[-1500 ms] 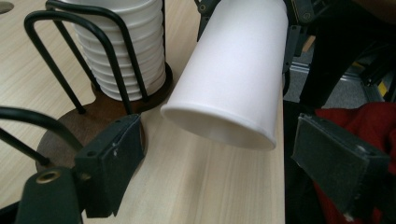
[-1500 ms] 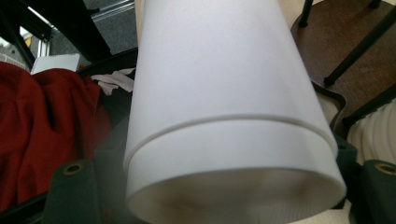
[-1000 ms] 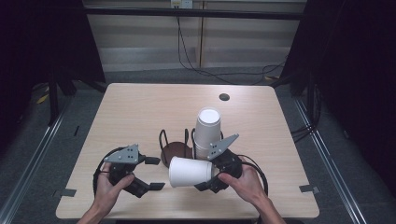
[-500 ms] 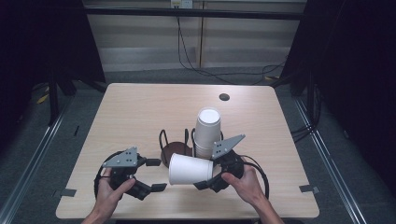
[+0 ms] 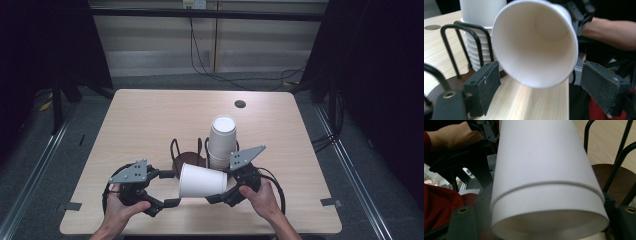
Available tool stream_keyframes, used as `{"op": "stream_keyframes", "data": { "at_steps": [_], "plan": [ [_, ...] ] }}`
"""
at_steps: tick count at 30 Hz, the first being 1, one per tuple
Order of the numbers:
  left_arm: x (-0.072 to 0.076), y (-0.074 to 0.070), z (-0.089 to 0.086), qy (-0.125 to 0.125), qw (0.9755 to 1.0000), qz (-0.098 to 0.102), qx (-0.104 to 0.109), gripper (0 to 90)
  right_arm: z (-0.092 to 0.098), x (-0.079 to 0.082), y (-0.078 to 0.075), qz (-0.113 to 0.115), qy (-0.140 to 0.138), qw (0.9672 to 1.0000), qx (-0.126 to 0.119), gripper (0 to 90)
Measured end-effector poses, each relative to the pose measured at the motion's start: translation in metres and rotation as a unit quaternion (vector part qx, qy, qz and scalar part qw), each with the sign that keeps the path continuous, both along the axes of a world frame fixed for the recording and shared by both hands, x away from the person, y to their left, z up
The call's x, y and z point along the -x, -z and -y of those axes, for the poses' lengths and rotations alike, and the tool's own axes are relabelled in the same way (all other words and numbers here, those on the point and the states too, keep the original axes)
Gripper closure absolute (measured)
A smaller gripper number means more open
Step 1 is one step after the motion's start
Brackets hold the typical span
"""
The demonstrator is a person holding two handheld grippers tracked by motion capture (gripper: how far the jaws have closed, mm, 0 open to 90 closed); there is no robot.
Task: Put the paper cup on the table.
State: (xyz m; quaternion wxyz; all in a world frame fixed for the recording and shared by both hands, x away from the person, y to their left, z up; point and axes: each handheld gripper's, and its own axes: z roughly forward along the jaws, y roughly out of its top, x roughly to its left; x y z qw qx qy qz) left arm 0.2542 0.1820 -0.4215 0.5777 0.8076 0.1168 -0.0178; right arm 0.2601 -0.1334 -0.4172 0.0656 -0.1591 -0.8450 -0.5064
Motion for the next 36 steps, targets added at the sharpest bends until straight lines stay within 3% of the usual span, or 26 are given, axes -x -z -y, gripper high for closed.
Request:
{"op": "stream_keyframes", "data": {
  "at_steps": [4, 5, 8, 11, 14, 16, 27, 34, 36],
  "plan": [
    [0.0, 0.002, 0.003, -0.006, 0.9999, -0.003, 0.012, 15.8, -0.004, 0.001, 0.001, 0.0, -0.006, 1.0, 0.001, 25.8],
    [0.0, 0.004, 0.004, -0.01, 0.9997, -0.003, 0.024, 15.7, -0.005, 0.001, 0.001, 0.0, -0.008, 1.0, 0.0, 25.8],
    [-0.001, 0.006, 0.008, -0.008, 0.9996, -0.005, 0.026, 14.6, -0.007, 0.001, 0.0, 0.001, -0.013, 0.9999, -0.001, 25.8],
    [0.001, 0.006, 0.01, -0.013, 0.9996, 0.011, 0.024, 14.2, -0.007, 0.001, 0.0, 0.001, -0.015, 0.9999, 0.001, 25.8],
    [0.002, 0.004, 0.014, -0.024, 0.9992, 0.023, 0.02, 7.8, -0.007, 0.001, 0.001, -0.001, -0.019, 0.9998, 0.0, 25.8],
    [0.002, 0.004, 0.016, -0.024, 0.9993, 0.021, 0.019, 3.9, -0.008, 0.002, 0.0, -0.002, -0.022, 0.9998, -0.002, 25.8],
    [0.002, 0.01, 0.022, -0.019, 0.9994, -0.001, 0.029, 5.1, -0.012, 0.002, 0.001, -0.002, -0.025, 0.9997, 0.006, 25.8],
    [0.0, 0.011, 0.025, -0.01, 0.9989, 0.001, 0.045, 4.9, -0.014, 0.002, 0.003, -0.007, -0.031, 0.9995, 0.006, 25.8],
    [0.0, 0.01, 0.027, -0.009, 0.9992, 0.007, 0.039, 4.7, -0.014, 0.002, 0.003, -0.005, -0.031, 0.9995, 0.008, 25.8]
  ]
}}
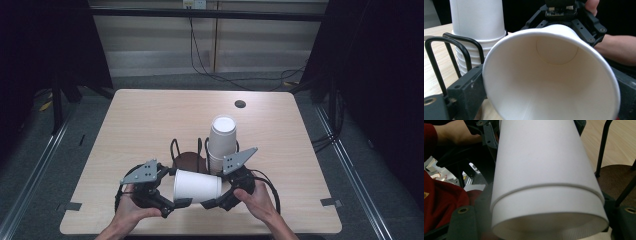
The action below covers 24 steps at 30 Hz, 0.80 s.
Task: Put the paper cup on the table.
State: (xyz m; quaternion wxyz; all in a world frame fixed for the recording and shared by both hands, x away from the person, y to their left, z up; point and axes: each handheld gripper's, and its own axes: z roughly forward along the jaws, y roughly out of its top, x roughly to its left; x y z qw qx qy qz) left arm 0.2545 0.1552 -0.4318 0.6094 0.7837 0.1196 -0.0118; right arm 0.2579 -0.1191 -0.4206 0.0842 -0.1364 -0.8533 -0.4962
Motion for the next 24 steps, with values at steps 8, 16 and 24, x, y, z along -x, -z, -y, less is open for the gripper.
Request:
{"op": "stream_keyframes", "data": {
  "at_steps": [8, 16, 24],
  "plan": [
    [-0.005, -0.004, -0.005, 0.022, 0.9997, -0.013, -0.003, 9.3, 0.0, -0.001, 0.002, -0.003, -0.004, 1.0, 0.001, 25.8],
    [-0.007, -0.009, -0.008, 0.034, 0.9992, -0.019, -0.004, 14.5, -0.002, -0.001, 0.005, 0.0, 0.004, 1.0, 0.001, 23.1],
    [-0.01, -0.009, -0.009, 0.027, 0.9991, -0.031, -0.012, 14.9, 0.003, -0.001, 0.004, 0.006, 0.02, 0.9997, -0.012, 15.5]
  ]
}}
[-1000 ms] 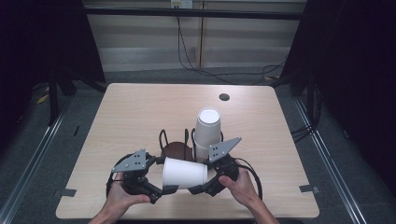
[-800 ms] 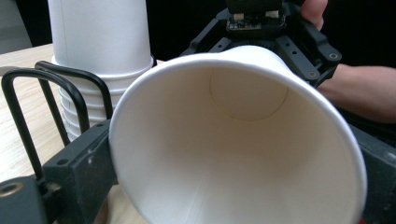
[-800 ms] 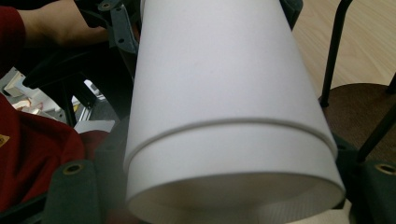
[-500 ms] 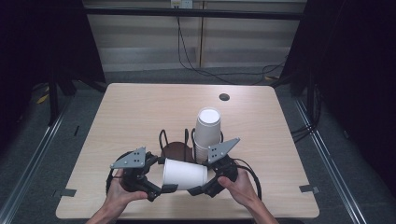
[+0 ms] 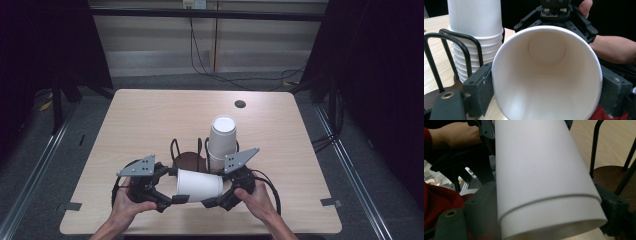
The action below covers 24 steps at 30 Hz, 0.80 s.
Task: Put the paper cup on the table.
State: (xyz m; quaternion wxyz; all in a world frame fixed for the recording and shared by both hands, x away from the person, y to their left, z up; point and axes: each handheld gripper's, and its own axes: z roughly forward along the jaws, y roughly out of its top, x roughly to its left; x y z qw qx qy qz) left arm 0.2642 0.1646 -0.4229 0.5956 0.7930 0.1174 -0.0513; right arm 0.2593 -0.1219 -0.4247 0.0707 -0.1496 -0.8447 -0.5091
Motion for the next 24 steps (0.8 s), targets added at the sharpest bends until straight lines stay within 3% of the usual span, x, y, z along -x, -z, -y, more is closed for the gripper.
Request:
{"op": "stream_keyframes", "data": {
  "at_steps": [6, 13, 24],
  "plan": [
    [0.0, -0.004, -0.003, -0.007, 0.9999, -0.007, -0.009, 14.9, 0.004, 0.001, -0.001, 0.006, 0.013, 0.9999, -0.004, 15.0],
    [-0.004, -0.005, -0.012, -0.015, 0.9991, -0.031, -0.025, 14.6, 0.007, 0.002, -0.003, 0.015, 0.029, 0.9995, 0.001, 15.0],
    [-0.006, -0.007, -0.027, -0.043, 0.9969, -0.049, -0.044, 14.3, 0.021, 0.005, -0.007, 0.022, 0.064, 0.9976, -0.016, 15.0]
  ]
}}
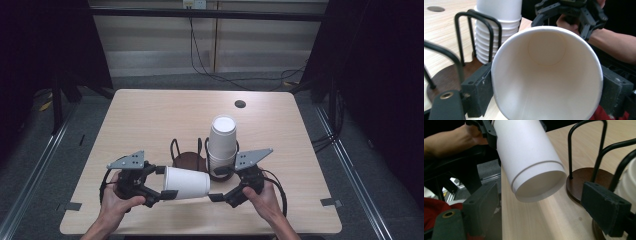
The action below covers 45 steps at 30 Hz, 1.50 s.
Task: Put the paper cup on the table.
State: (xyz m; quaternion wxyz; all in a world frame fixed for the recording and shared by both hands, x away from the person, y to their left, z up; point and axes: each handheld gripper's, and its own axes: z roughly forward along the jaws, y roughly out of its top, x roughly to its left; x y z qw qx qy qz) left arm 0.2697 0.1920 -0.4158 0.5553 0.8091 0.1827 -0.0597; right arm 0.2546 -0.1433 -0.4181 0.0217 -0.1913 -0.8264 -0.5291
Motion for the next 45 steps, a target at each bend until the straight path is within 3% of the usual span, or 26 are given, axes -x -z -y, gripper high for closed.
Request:
{"op": "stream_keyframes", "data": {
  "at_steps": [17, 22, 27, 29, 32, 35, 40, 45],
  "plan": [
    [0.003, -0.011, -0.03, -0.012, 0.9993, 0.005, -0.034, 14.3, 0.017, 0.004, 0.004, -0.006, 0.028, 0.9995, -0.011, 15.0],
    [0.0, -0.012, -0.04, -0.024, 0.9978, -0.003, -0.062, 14.3, 0.031, 0.009, 0.003, 0.011, 0.064, 0.9978, -0.005, 15.0],
    [-0.002, -0.016, -0.054, -0.039, 0.9963, -0.001, -0.076, 14.1, 0.038, 0.011, 0.009, 0.008, 0.082, 0.9966, 0.001, 15.0],
    [-0.003, -0.016, -0.06, -0.043, 0.9965, -0.005, -0.072, 13.9, 0.039, 0.011, 0.011, 0.006, 0.086, 0.9962, 0.005, 15.0],
    [-0.006, -0.014, -0.07, -0.049, 0.9952, -0.009, -0.084, 13.9, 0.04, 0.012, 0.009, 0.01, 0.09, 0.9959, 0.002, 15.0],
    [-0.011, -0.016, -0.081, -0.062, 0.9924, -0.008, -0.106, 13.9, 0.041, 0.012, 0.009, 0.01, 0.092, 0.9957, -0.001, 15.0],
    [-0.018, -0.022, -0.097, -0.081, 0.9901, -0.009, -0.114, 13.7, 0.041, 0.011, 0.012, 0.004, 0.093, 0.9957, 0.005, 15.0],
    [-0.024, -0.026, -0.101, -0.093, 0.984, 0.006, -0.152, 13.4, 0.04, 0.011, 0.012, 0.003, 0.09, 0.9959, 0.01, 15.0]
  ]
}}
